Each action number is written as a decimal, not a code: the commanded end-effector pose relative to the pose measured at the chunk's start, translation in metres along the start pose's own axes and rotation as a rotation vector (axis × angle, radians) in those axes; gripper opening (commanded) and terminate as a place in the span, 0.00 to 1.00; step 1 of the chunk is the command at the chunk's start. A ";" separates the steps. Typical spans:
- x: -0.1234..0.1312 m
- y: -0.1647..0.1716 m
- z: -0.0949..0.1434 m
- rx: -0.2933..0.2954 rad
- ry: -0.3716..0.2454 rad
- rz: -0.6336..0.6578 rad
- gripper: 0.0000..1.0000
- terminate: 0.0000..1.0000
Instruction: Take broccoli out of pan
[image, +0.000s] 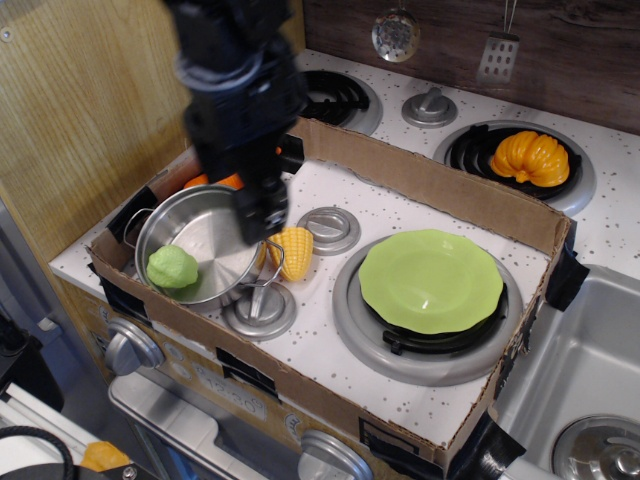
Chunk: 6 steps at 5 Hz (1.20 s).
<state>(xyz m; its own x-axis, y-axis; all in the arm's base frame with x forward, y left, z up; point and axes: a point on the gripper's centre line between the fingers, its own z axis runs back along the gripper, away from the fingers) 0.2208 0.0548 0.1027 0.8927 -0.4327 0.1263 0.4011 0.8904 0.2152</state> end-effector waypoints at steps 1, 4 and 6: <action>-0.020 0.007 -0.023 0.025 -0.041 0.023 1.00 0.00; -0.022 0.028 -0.045 0.014 -0.071 -0.016 1.00 0.00; -0.024 0.037 -0.056 -0.001 -0.083 -0.047 1.00 0.00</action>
<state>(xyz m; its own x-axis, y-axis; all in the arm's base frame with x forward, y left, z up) 0.2183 0.1034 0.0426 0.8608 -0.4759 0.1805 0.4431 0.8752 0.1944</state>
